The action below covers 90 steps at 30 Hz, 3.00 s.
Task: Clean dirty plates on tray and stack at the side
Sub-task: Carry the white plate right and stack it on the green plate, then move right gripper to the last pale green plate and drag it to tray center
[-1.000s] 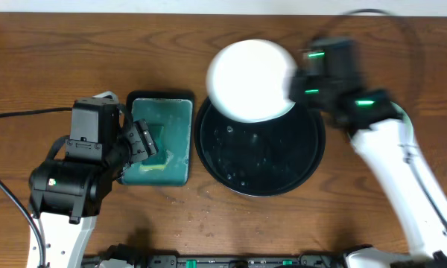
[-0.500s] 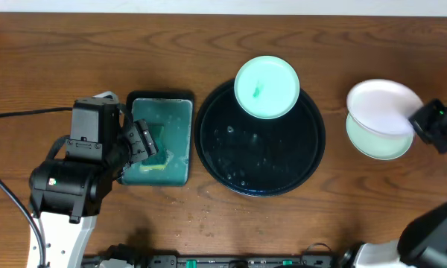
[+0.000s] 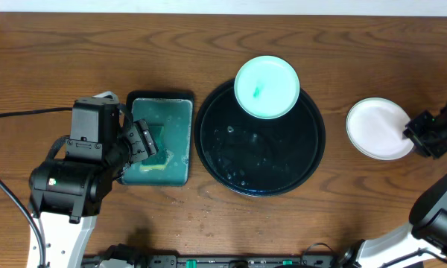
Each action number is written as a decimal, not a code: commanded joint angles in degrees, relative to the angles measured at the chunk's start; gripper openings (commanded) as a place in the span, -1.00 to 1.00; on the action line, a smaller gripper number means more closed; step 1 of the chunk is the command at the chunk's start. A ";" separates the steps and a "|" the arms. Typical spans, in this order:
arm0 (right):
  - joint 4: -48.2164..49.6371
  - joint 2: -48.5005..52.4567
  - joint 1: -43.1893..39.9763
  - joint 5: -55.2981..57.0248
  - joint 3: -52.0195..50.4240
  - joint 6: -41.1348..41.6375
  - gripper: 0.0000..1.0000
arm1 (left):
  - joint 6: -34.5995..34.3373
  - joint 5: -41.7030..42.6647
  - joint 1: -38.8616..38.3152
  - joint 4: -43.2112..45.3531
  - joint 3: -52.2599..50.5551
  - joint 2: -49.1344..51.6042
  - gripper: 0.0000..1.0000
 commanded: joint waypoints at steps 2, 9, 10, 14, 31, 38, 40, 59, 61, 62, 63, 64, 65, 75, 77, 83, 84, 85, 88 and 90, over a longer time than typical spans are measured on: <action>2.75 -9.46 6.05 -8.48 0.17 -6.91 -0.21 | 0.76 0.11 0.35 -0.17 0.81 0.11 0.60; 10.47 -16.50 23.17 -13.49 0.17 -15.10 -0.24 | 0.76 0.11 0.35 -0.17 0.81 0.11 0.61; 11.26 -16.22 25.68 -11.32 0.15 -15.06 -0.22 | 0.76 0.11 0.35 -0.17 0.81 0.11 0.60; 15.30 -12.24 35.32 1.33 0.15 -15.04 -0.10 | 0.76 0.11 0.35 -0.17 0.81 0.11 0.61; 29.24 11.74 42.16 6.21 0.15 -12.83 -0.28 | 0.76 0.11 0.35 -0.17 0.81 0.11 0.61; 28.98 13.14 42.16 5.51 0.20 -11.56 -0.98 | 0.76 0.11 0.35 -0.17 0.81 0.11 0.61; 27.04 11.26 42.16 5.27 0.20 -11.54 -0.98 | 0.76 0.11 0.35 -0.17 0.81 0.11 0.61; 22.69 2.89 42.99 1.20 0.17 -12.02 0.10 | 0.76 0.11 0.35 -0.17 0.81 0.11 0.61; 25.20 7.15 43.10 0.24 0.17 -12.02 0.15 | 0.76 0.11 0.35 -0.17 0.81 0.11 0.61; 26.14 9.22 43.19 -0.35 0.17 -12.00 0.15 | 0.76 0.11 0.35 -0.17 0.81 0.11 0.61; 26.60 10.99 43.21 -0.81 0.17 -12.00 0.09 | 0.76 0.11 0.35 -0.17 0.81 0.11 0.61; 26.75 12.85 43.19 -1.42 0.17 -12.00 -0.07 | 0.76 0.11 0.35 -0.17 0.81 0.11 0.61; 26.58 14.19 43.19 -2.29 0.17 -11.96 -0.30 | 0.76 0.11 0.35 -0.17 0.81 0.13 0.61; 16.92 11.80 43.30 -6.93 0.17 -10.19 -0.97 | 0.76 0.11 0.35 -0.17 0.81 0.11 0.61; 13.84 9.01 43.47 -6.93 0.17 -10.25 -0.97 | 0.76 0.11 0.35 -0.17 0.81 0.11 0.61; 1.20 1.22 45.22 -6.84 0.17 -8.96 -0.97 | 0.76 0.11 0.35 -0.17 0.81 0.11 0.61; -0.52 0.94 45.70 -6.84 0.17 -8.35 -0.97 | 0.76 0.11 0.35 -0.17 0.81 0.11 0.60; -1.95 0.94 46.23 -6.62 0.15 -7.65 -0.97 | 0.76 0.11 0.35 -0.17 0.81 0.11 0.61; -2.45 1.29 47.80 -3.96 -1.84 -3.63 -0.97 | 0.74 0.13 0.35 -0.17 0.81 0.11 0.61; -0.17 1.29 48.37 -1.49 -4.87 0.26 -0.95 | 0.74 0.13 0.35 -0.15 0.81 0.11 0.61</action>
